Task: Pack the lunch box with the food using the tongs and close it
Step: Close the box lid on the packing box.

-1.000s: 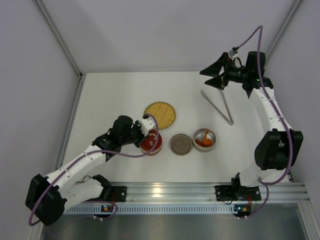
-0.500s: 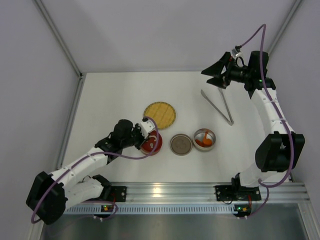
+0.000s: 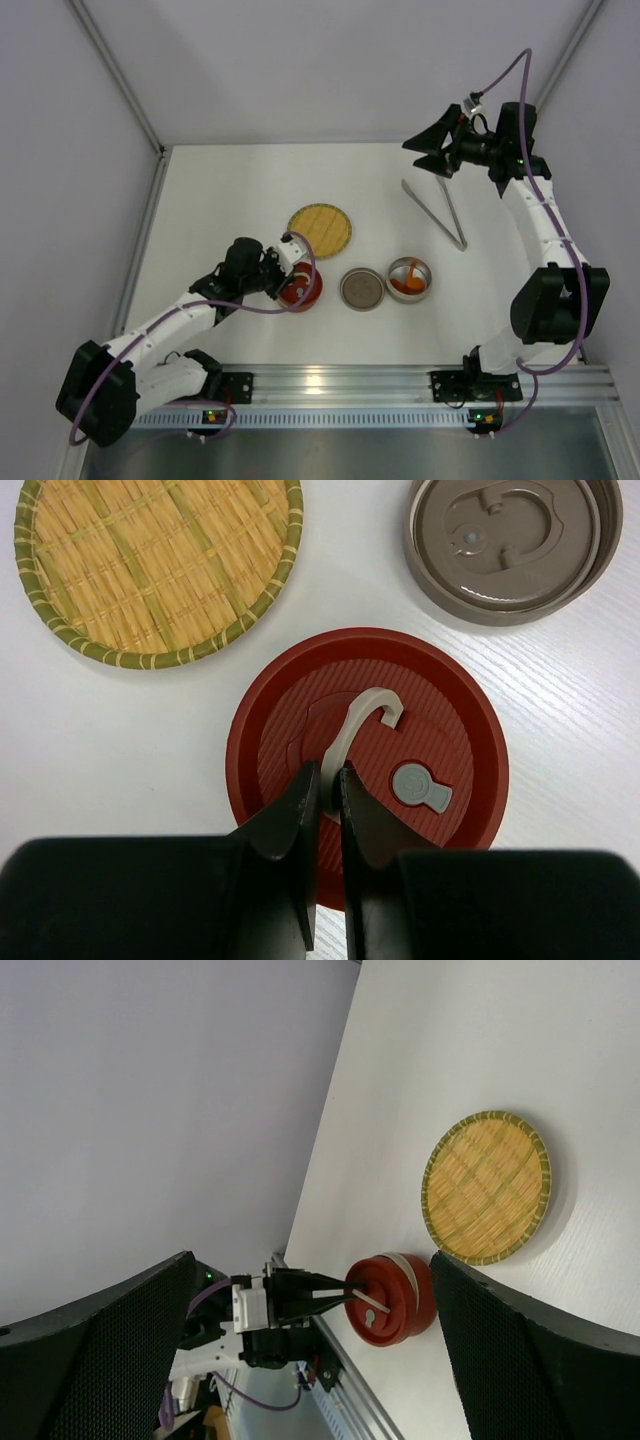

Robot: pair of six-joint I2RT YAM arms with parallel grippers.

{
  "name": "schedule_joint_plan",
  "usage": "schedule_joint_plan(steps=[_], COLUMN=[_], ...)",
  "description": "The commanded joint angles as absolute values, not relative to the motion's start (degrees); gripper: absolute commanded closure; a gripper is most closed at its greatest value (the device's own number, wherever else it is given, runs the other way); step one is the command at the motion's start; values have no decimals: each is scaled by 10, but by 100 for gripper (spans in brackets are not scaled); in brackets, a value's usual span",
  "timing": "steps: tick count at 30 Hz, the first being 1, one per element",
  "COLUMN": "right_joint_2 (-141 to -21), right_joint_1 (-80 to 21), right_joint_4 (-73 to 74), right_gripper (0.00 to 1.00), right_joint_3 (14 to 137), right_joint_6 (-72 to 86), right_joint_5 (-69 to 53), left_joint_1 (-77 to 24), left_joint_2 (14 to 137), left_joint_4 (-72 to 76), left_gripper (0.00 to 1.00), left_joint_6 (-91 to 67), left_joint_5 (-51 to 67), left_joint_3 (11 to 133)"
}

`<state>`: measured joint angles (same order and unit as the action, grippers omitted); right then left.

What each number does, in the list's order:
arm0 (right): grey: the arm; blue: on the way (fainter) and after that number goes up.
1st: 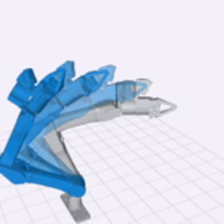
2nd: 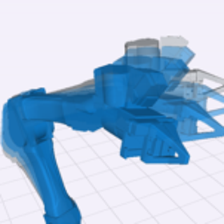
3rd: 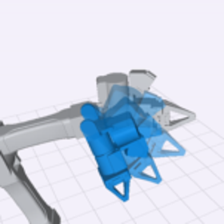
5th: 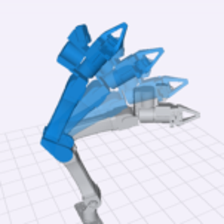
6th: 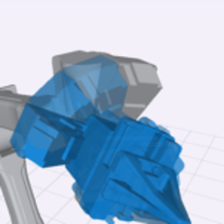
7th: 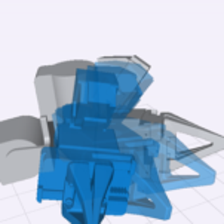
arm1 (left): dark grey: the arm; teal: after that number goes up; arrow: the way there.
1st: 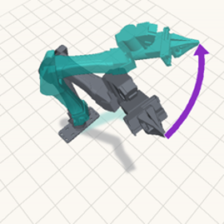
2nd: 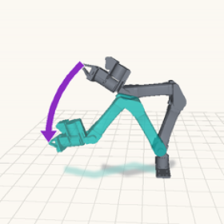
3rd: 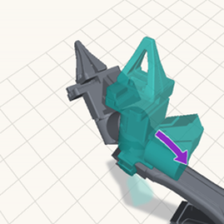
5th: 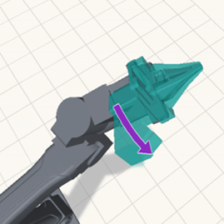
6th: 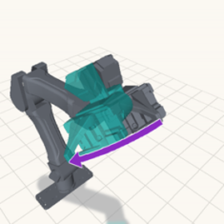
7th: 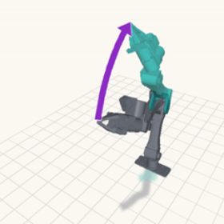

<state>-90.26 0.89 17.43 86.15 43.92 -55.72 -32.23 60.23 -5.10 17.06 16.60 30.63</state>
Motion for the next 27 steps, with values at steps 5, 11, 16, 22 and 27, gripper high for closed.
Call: schedule_joint_plan(steps=[5,11,16,22,27], right_joint_2=[-882,-885,-884,-888,-888], right_joint_1=[16,16,16,17,17], right_joint_4=[175,171,172,177,177], right_gripper=[1,1,1,1,1], right_joint_3=[862,860,861,862,862], right_joint_6=[430,435,432,430,428], right_joint_5=[-562,-563,-564,-564,-563], left_joint_1=[-316,-316,-314,-295,-294], left_joint_2=[609,610,615,600,541], left_joint_4=[-71,-69,-62,-54,-36], left_gripper=[100,100,100,100,100], left_joint_6=[186,185,174,154,142], left_joint_5=[193,192,189,200,171], left_joint_3=[303,297,292,301,296])
